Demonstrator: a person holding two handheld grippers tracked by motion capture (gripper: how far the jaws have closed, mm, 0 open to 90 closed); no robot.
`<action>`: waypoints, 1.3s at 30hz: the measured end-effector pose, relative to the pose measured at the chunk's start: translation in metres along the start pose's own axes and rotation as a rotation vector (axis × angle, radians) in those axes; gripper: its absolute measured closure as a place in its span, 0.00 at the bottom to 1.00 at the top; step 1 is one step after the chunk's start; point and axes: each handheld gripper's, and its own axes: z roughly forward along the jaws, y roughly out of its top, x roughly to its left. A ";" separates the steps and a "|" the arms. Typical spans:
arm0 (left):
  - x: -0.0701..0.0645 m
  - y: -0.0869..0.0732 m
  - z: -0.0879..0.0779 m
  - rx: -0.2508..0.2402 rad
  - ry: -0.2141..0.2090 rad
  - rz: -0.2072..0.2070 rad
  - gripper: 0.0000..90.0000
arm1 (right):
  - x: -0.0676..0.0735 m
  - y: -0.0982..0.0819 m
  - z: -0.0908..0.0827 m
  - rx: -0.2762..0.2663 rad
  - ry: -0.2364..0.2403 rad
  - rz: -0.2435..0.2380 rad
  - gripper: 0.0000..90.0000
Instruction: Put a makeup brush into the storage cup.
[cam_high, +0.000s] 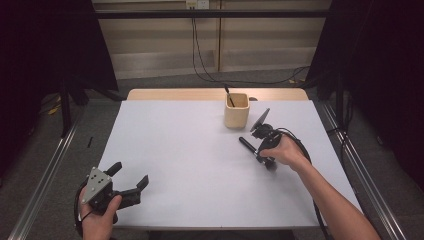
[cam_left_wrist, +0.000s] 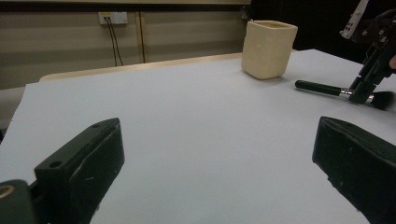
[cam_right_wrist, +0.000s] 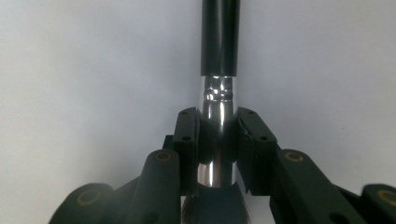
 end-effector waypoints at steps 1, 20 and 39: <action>0.000 0.000 0.000 0.000 0.000 0.001 0.03 | -0.001 -0.001 -0.002 -0.012 0.007 0.004 0.79; 0.002 0.000 -0.001 0.003 0.000 0.003 0.03 | -0.003 -0.023 -0.028 -0.229 0.063 0.024 0.79; 0.005 0.003 -0.001 0.001 0.011 0.008 0.03 | -0.004 -0.049 -0.038 -0.608 0.143 -0.024 0.79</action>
